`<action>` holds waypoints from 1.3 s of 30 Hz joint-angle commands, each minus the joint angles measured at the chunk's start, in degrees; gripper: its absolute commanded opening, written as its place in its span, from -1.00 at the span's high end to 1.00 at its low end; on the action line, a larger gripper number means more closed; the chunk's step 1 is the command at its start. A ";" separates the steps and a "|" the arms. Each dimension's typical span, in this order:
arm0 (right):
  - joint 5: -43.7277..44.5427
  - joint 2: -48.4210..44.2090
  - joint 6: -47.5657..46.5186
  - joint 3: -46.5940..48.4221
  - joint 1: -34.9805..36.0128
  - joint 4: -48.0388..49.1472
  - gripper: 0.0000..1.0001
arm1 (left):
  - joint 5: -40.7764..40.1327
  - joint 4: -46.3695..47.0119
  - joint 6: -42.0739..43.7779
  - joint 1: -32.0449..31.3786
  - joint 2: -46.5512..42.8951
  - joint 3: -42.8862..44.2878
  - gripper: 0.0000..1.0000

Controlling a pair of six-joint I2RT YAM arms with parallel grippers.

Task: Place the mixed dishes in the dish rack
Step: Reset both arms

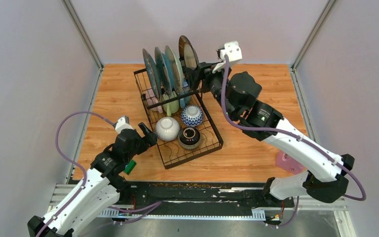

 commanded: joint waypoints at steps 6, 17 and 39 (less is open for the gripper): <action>-2.20 -11.13 5.48 -14.60 -9.70 -4.96 -0.26 | -2.53 2.20 1.02 0.28 0.99 2.18 -1.00; -23.26 -18.03 19.52 -28.10 -37.57 -16.22 -0.39 | -13.60 -6.44 15.57 0.24 3.31 14.11 -1.00; -42.78 -12.61 19.83 -29.54 -53.60 -17.74 -0.55 | -29.98 -14.61 26.11 0.24 11.95 35.55 -1.00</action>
